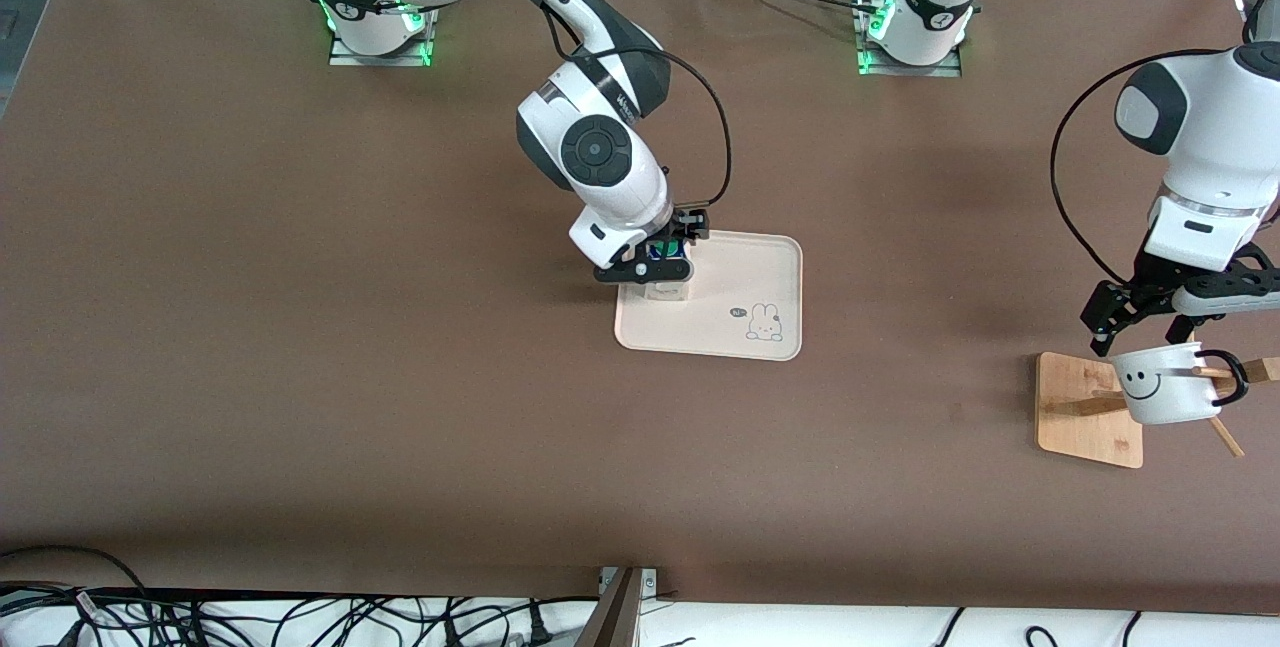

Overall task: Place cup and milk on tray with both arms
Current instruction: 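Open the right gripper and withdraw it while the left gripper grasps the mug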

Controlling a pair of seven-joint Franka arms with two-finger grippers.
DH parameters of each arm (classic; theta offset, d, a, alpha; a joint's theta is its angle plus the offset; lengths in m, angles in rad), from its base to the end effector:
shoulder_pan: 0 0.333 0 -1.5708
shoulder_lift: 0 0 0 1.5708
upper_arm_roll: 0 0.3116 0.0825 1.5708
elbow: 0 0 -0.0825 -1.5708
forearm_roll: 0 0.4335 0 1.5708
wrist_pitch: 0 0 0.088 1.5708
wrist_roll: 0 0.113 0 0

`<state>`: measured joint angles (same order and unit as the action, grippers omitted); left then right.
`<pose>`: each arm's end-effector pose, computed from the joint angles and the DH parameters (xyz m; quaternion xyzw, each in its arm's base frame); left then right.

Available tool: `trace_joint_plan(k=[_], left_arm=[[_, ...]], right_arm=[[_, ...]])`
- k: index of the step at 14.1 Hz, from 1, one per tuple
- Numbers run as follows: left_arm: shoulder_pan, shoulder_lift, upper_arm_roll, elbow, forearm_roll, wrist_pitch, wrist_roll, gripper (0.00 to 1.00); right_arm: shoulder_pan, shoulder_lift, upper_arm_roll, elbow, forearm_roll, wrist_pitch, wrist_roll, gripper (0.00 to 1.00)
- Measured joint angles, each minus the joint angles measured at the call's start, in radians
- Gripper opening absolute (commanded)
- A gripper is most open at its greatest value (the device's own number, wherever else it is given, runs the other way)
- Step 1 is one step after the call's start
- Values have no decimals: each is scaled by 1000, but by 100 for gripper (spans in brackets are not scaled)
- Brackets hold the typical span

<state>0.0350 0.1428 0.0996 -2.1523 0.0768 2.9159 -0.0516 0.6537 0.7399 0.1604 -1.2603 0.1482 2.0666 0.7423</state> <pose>0.6375 0.0806 0.3638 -0.9504 -0.0529 -0.3040 0.0388 0.5612 0.5637 0.3019 -0.9920 0.0197 0.0574 0.1109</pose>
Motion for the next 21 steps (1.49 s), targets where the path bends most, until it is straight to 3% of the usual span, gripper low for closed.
trace_joint_plan(k=[5,9,14,18,21], left_arm=[[0,39,1,0,2,72,1,100],[-10,49,1,0,3,102,2,100],[-21,53,1,-7,3,105,2,100],[-14,49,3,-13,3,110,2,100],[-10,46,5,-13,3,111,2,80]], right_arm=[[23,-55,1,12,-2,-27,91,100],[24,-176,-56,29,-31,-215,104,100],[17,-393,-267,35,-106,-496,96,100],[13,-422,-490,25,-146,-558,-57,100],[-22,-411,-649,9,-147,-557,-287,100]])
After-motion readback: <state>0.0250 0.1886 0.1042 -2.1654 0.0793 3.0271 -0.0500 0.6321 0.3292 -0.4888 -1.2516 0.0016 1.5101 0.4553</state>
